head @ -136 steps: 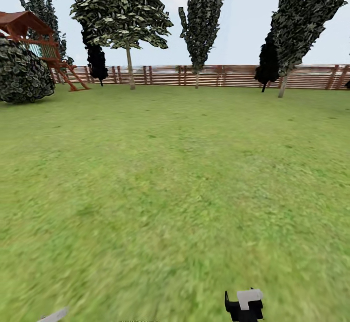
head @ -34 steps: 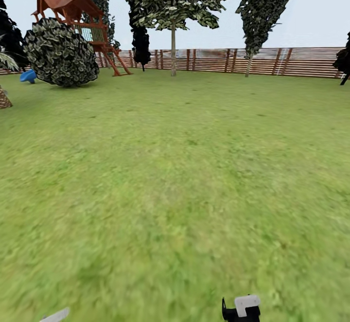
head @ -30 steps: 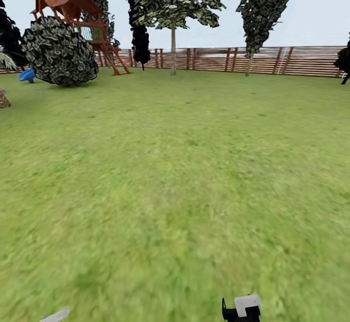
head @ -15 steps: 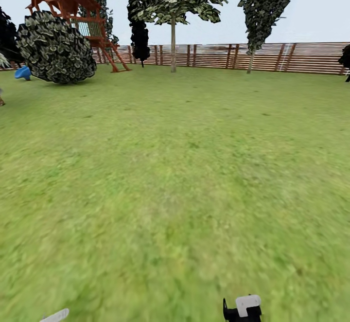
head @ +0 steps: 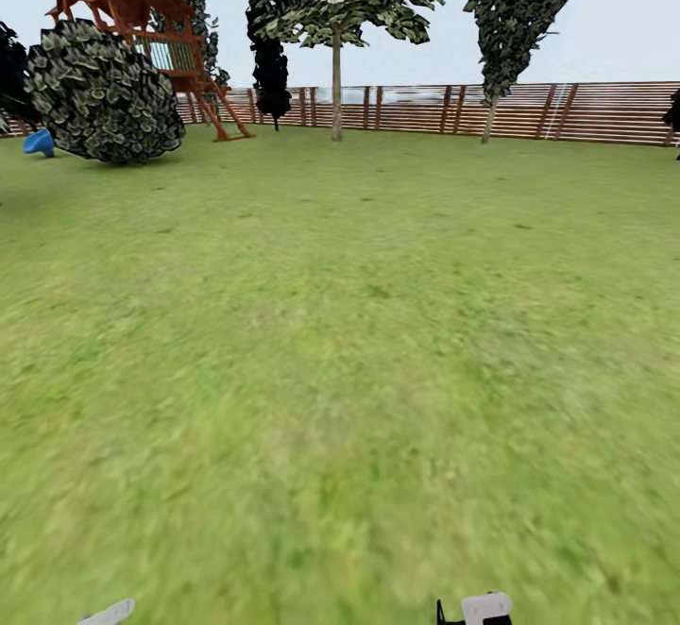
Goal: In the garden, pick up the pesticide atomizer on the floor and spray pesticide onto both trees until each tree trunk is fully covered.
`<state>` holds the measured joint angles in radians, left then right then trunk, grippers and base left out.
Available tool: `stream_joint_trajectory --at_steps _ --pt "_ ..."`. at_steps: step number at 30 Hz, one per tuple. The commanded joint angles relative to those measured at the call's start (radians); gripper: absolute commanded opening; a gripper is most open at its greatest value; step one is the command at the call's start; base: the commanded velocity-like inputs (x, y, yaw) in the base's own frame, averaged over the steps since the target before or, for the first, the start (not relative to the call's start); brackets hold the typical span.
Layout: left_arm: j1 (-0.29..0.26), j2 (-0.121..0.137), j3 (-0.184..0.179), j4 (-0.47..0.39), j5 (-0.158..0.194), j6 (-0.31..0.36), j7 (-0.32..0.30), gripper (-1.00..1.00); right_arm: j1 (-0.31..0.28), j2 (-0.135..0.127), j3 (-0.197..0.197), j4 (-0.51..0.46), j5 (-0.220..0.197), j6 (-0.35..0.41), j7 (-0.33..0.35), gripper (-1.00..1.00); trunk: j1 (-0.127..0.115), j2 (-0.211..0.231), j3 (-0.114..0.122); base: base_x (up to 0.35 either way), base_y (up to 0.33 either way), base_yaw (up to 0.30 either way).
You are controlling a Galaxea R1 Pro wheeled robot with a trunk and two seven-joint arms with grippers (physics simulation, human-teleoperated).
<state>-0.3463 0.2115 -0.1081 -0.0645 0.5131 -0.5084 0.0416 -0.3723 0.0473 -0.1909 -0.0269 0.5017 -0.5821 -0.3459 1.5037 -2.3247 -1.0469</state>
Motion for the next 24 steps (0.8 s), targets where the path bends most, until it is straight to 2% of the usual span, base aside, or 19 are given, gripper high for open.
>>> stream_joint_trajectory --at_steps 1,24 --pt "0.0 0.0 -0.008 0.0 0.005 -0.002 0.004 -1.0 0.001 0.0 -0.007 0.001 0.011 -0.002 -0.005 1.0 0.0 0.0 -0.001 0.339 0.0 0.0" --pt "0.0 -0.001 -0.008 0.0 0.004 -0.002 0.004 -1.0 0.003 0.0 -0.007 0.001 0.011 -0.002 -0.005 1.0 0.0 0.0 -0.001 0.339 0.0 0.0"
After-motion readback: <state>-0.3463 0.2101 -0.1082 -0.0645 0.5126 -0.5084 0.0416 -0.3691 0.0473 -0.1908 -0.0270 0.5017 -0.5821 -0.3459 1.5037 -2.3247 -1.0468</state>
